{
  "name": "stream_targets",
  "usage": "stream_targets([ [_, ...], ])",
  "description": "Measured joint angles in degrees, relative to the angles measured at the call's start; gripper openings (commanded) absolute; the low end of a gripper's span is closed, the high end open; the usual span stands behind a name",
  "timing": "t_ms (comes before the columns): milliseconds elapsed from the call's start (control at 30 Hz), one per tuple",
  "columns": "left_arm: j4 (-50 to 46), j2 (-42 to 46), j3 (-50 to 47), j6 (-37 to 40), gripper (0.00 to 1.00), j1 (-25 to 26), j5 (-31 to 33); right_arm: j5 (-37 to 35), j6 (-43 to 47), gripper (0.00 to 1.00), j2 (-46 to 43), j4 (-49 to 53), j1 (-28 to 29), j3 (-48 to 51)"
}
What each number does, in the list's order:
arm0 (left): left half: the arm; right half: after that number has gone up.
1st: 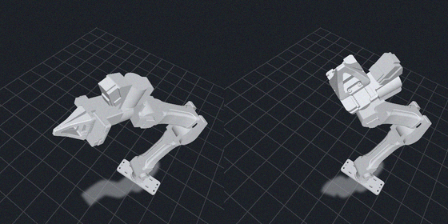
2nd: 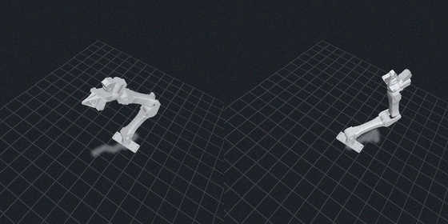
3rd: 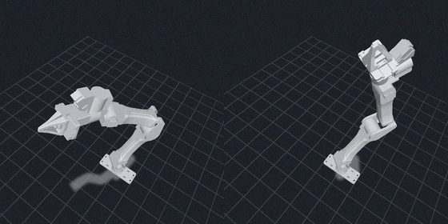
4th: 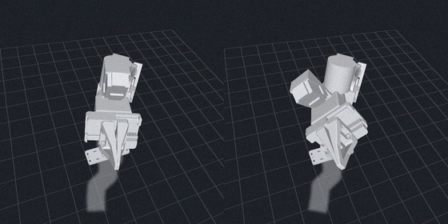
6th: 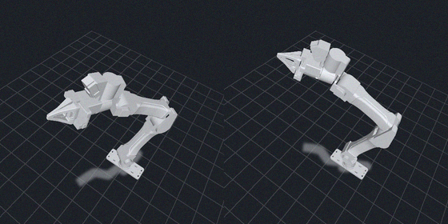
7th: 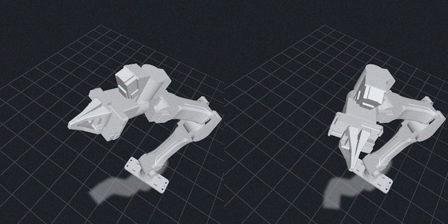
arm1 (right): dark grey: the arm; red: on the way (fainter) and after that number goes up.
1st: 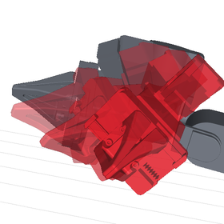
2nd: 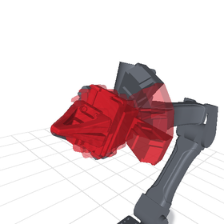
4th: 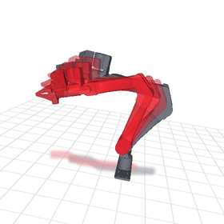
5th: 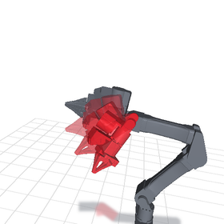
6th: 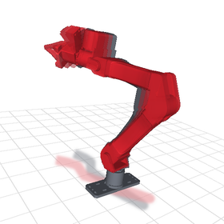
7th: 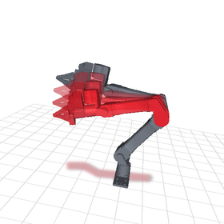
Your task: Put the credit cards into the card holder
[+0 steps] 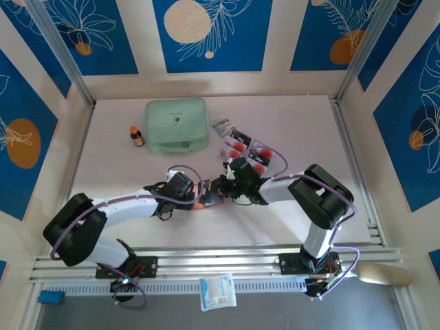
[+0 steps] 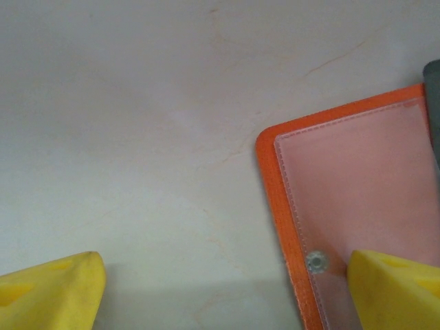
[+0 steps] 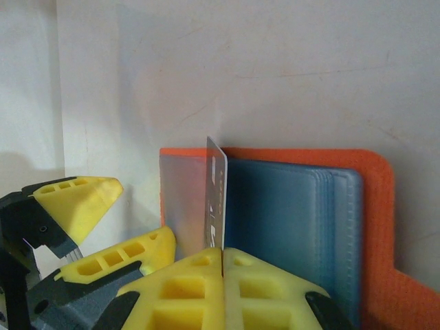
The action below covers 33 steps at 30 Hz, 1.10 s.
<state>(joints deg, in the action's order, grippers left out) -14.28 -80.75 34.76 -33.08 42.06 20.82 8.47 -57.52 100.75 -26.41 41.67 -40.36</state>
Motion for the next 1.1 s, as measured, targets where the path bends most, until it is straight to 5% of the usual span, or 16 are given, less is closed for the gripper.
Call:
stream_targets([
  [1100, 0.1, -0.3, 0.0, -1.6, 0.90, -1.1, 0.2, 1.9, -3.4, 0.00, 1.6, 1.6, 0.3, 0.0],
])
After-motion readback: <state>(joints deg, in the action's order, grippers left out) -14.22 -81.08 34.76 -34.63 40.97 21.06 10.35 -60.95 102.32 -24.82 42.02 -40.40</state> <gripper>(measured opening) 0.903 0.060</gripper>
